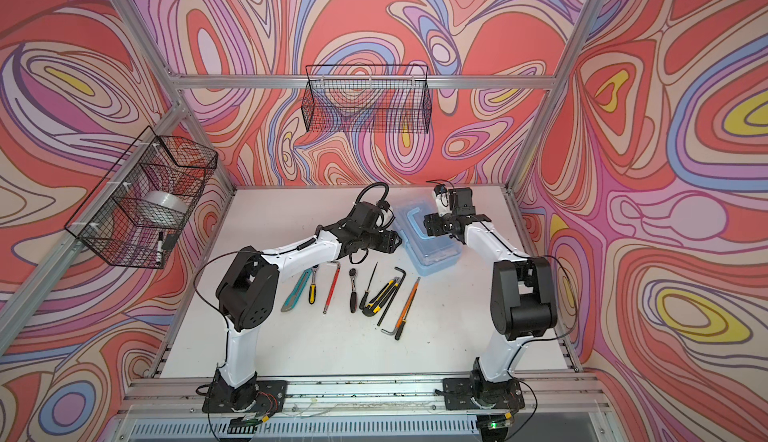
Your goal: Pack the tool kit
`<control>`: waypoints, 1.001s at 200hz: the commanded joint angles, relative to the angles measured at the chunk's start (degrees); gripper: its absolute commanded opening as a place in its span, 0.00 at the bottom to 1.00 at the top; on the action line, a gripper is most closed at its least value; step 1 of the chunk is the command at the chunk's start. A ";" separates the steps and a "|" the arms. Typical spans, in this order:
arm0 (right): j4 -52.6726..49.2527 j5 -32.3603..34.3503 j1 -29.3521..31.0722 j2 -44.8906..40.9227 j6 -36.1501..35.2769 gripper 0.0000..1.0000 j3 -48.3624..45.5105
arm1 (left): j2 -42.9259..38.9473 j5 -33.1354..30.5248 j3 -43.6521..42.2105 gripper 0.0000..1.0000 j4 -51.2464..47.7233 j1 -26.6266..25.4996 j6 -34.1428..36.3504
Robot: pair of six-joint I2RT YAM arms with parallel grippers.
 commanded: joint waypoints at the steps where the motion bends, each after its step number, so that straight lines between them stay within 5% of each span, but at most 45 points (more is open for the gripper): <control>1: -7.54 6.03 -0.26 -2.32 4.72 0.83 -3.88 | 1.42 0.64 2.00 0.66 -2.00 -0.91 -0.47; 46: -13.14 9.94 -0.68 -4.54 13.52 0.83 -4.99 | 1.65 -2.75 2.39 0.66 -4.39 -1.54 1.16; 108: -12.65 10.87 -0.66 -9.63 15.05 0.91 -5.79 | -0.29 -7.17 -1.82 0.70 -4.37 -2.76 5.61; 200: -4.78 7.04 -1.05 -7.09 13.23 0.96 -5.24 | 0.04 5.29 -2.75 0.78 2.01 -2.69 -3.76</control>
